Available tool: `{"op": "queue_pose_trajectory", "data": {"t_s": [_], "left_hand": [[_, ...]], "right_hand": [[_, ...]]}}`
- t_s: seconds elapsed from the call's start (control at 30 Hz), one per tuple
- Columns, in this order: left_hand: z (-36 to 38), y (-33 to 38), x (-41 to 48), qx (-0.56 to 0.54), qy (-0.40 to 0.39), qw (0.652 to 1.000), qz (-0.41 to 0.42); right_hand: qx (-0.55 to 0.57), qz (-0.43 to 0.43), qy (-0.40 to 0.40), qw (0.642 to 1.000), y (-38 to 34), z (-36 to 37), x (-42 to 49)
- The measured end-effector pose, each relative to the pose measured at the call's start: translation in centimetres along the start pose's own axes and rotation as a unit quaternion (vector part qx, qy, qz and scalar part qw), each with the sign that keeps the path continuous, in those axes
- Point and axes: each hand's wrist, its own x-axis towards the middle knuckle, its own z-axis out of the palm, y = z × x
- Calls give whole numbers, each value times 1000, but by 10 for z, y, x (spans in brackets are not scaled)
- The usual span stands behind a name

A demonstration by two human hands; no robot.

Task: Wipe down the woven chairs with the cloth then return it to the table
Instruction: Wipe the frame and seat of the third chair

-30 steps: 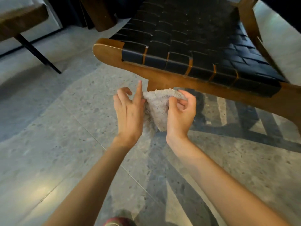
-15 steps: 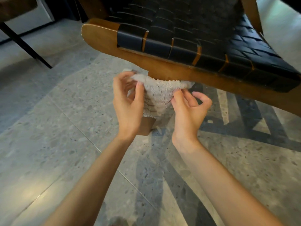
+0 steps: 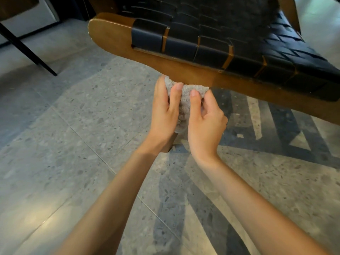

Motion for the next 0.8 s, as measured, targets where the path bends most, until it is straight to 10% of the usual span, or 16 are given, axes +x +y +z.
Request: {"op": "queue_pose_trajectory", "data": {"t_s": [0.8], "left_hand": [[-35,-151,-78,113,-98,965,-217]], "right_hand": [[-59,207,-408,887,136,29,-60]]}}
